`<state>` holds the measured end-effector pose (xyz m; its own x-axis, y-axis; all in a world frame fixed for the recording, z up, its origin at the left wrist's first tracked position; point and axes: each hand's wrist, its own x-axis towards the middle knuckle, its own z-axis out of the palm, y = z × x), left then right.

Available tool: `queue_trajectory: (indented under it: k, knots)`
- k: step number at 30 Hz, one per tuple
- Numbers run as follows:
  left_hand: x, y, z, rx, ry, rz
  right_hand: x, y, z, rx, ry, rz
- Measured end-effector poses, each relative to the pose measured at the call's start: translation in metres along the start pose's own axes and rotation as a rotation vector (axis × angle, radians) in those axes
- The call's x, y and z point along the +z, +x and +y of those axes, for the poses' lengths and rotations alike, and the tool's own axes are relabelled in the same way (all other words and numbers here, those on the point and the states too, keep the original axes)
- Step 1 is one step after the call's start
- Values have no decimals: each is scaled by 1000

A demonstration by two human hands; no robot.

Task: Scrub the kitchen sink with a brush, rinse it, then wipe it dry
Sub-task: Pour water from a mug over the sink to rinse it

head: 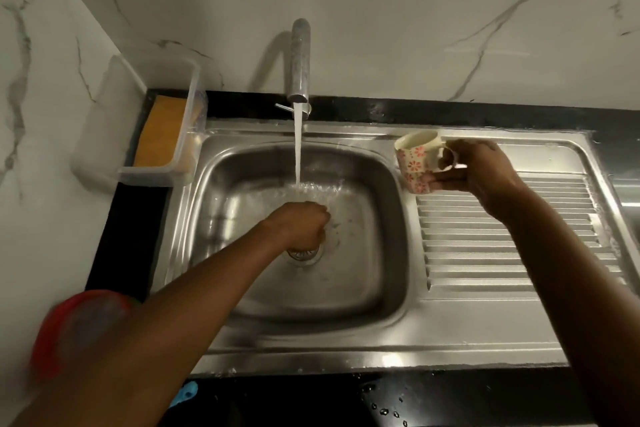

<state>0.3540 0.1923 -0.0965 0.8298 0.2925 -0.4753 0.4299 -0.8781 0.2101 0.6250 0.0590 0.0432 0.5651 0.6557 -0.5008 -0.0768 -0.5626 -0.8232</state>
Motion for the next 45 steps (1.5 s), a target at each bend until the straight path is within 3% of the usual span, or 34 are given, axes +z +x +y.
queue_trajectory:
  k: [3, 6, 13, 18, 23, 27, 29, 33, 38, 45]
  knots:
    - [-10, 13, 24, 60, -82, 164, -37, -9, 10, 35, 23, 40]
    - [-22, 33, 54, 94, -149, 263, -71, -14, 20, 29, -139, 97]
    - [-39, 97, 124, 43, -159, 285, -106, 22, 19, -193, -816, 255]
    - [-52, 145, 163, -29, -158, 229, -94, 51, 0, -322, -1021, 219]
    - [-56, 165, 175, -117, -174, 225, -96, 64, -8, -350, -940, 46]
    - [-50, 157, 160, -222, -178, 283, -118, 67, -10, -93, -414, -133]
    - [-44, 150, 148, -271, -189, 314, -124, 69, -13, -30, -316, -195]
    - [-33, 140, 129, -405, -228, 395, -109, 83, -24, -85, -407, -218]
    - [-49, 144, 104, -552, -278, 485, -50, 94, -42, -397, -807, -144]
    - [-60, 142, 79, -664, -418, 442, 17, 89, -60, -621, -1024, -144]
